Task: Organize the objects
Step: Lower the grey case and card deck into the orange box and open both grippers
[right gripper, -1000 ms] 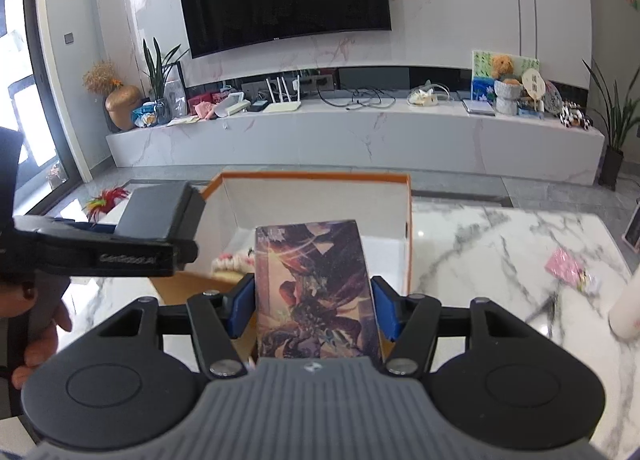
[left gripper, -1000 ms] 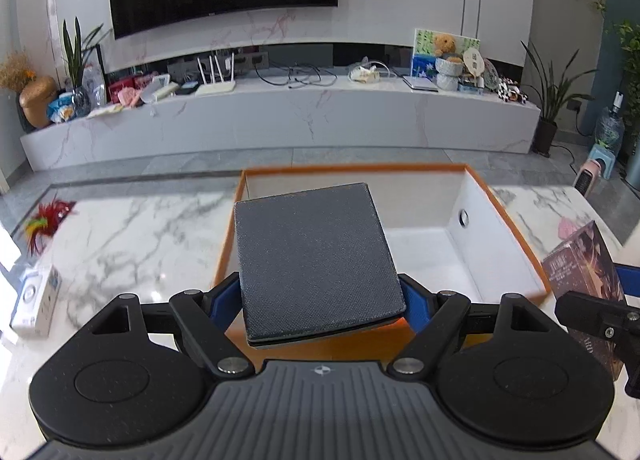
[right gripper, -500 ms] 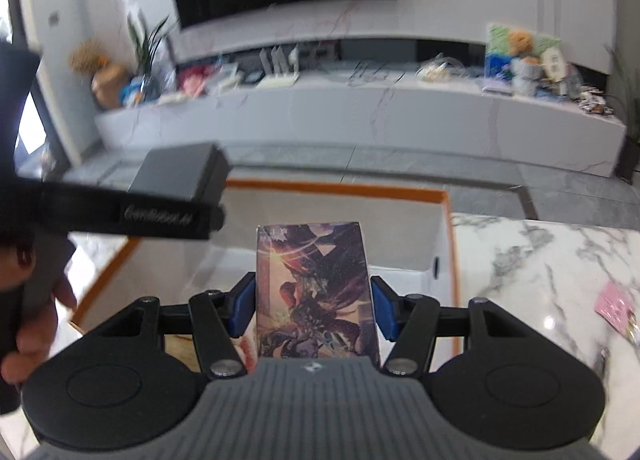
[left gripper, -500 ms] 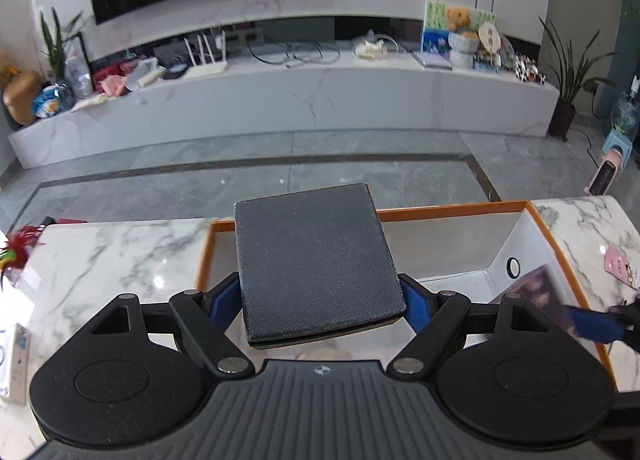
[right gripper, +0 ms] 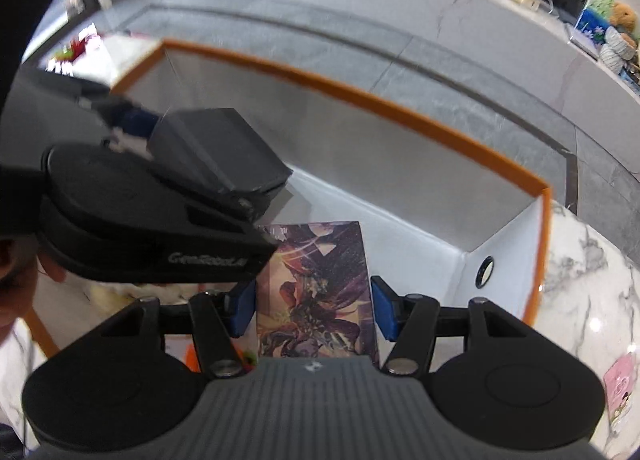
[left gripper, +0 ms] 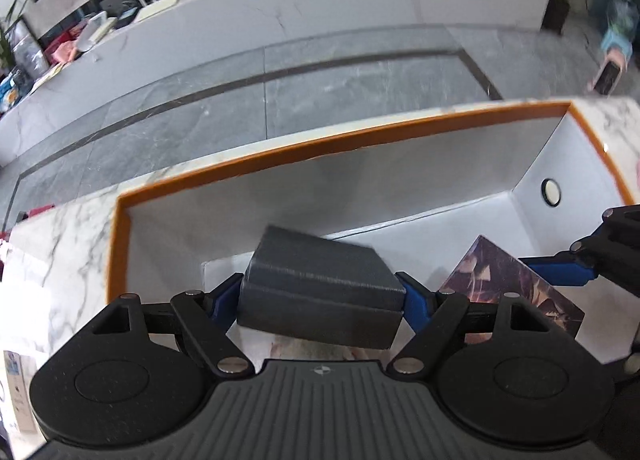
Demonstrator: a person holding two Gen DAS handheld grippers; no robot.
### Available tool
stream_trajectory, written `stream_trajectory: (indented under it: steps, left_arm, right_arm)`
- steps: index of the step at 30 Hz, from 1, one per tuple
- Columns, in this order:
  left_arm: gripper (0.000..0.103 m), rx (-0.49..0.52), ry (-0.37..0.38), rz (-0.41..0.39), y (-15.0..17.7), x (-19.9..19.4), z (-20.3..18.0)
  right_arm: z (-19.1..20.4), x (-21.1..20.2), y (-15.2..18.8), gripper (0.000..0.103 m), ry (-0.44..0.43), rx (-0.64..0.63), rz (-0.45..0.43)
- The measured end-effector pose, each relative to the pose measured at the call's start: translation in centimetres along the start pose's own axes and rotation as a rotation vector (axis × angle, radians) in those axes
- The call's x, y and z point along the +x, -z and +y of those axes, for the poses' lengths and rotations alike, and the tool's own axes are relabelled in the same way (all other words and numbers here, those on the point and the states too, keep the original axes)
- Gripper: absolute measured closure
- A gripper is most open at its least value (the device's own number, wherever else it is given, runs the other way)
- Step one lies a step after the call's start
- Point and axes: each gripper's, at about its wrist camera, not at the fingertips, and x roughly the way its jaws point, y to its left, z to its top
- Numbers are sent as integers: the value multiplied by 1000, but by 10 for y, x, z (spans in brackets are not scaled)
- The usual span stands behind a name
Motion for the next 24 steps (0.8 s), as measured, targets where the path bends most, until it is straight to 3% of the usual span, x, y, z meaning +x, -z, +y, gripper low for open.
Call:
stream_trajectory:
  steps: [5,13,19,24]
  left_arm:
    - [12,-30,47,72,-9,19,2]
    - [12,-70,110,116,-7,22,17]
    - [12,-33,87,160,-12,22,10]
    - [12,-21,75,178,-10,24,5]
  right_arm:
    - [2,20,-3,43,36,-33,80]
    - [4,35,3,42,34,-44,146]
    - [3,35,8,42,24,-37,172]
    - [0,32,13,31,17,-26,178]
